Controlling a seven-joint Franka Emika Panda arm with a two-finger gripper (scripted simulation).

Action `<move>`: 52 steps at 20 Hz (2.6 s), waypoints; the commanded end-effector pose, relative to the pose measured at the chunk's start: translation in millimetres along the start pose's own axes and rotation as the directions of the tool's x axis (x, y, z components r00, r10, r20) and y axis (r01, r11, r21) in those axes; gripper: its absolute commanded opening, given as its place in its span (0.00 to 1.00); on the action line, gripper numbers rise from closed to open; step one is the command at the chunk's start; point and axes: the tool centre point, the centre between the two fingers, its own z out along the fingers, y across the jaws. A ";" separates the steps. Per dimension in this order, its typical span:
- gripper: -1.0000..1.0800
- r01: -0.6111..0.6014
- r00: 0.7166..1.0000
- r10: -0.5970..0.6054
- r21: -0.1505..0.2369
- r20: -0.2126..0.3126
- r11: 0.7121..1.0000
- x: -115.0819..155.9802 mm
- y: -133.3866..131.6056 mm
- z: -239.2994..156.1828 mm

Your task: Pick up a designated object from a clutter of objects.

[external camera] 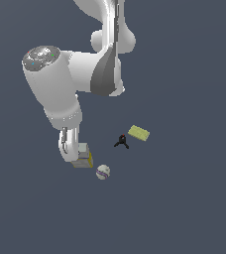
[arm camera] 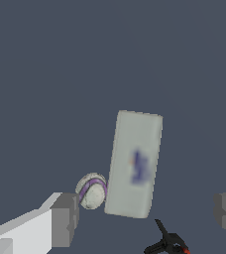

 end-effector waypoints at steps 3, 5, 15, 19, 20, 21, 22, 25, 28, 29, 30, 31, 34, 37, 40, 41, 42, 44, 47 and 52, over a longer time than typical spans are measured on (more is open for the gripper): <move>0.96 -0.078 0.997 0.078 -0.004 -0.002 0.997 7.5 1.0 7.6; 0.96 -0.101 0.995 0.101 -0.006 -0.003 0.995 9.7 1.4 9.9; 0.96 -0.125 0.992 0.125 -0.008 -0.004 0.992 12.1 2.0 15.5; 0.96 -0.127 0.992 0.127 -0.008 -0.004 0.992 12.4 2.7 28.9; 0.96 -0.127 0.992 0.127 -0.008 -0.004 0.992 12.4 2.9 33.9; 0.96 -0.128 0.992 0.128 -0.008 -0.004 0.992 12.4 3.2 39.5; 0.96 -0.128 0.992 0.128 -0.008 -0.005 0.992 12.4 3.4 44.6; 0.96 -0.129 0.992 0.129 -0.008 -0.005 0.992 12.4 3.7 56.1; 0.96 -0.130 0.992 0.130 -0.008 -0.005 0.991 12.6 3.0 62.0; 0.96 -0.130 0.992 0.130 -0.008 -0.004 0.991 12.7 2.7 62.7; 0.96 -0.130 0.992 0.130 -0.008 -0.004 0.991 12.7 2.5 62.8; 0.00 -0.130 0.992 0.130 -0.008 -0.004 0.991 12.7 2.5 62.8; 0.00 -0.130 0.992 0.130 -0.008 -0.004 0.991 12.7 2.5 62.8; 0.00 -0.130 0.992 0.130 -0.008 -0.004 0.991 12.7 2.5 62.8; 0.00 -0.130 0.992 0.130 -0.008 -0.004 0.991 12.7 2.5 62.8; 0.00 -0.130 0.992 0.130 -0.007 -0.004 0.992 12.7 2.4 62.4; 0.00 -0.130 0.992 0.130 -0.007 -0.004 0.992 12.7 2.5 62.1; 0.00 -0.130 0.992 0.130 -0.007 -0.004 0.992 12.4 3.1 60.0; 0.00 -0.130 0.992 0.130 -0.007 -0.004 0.992 11.5 5.2 52.9; 0.00 -0.130 0.991 0.130 -0.007 -0.004 0.991 9.2 12.0 30.4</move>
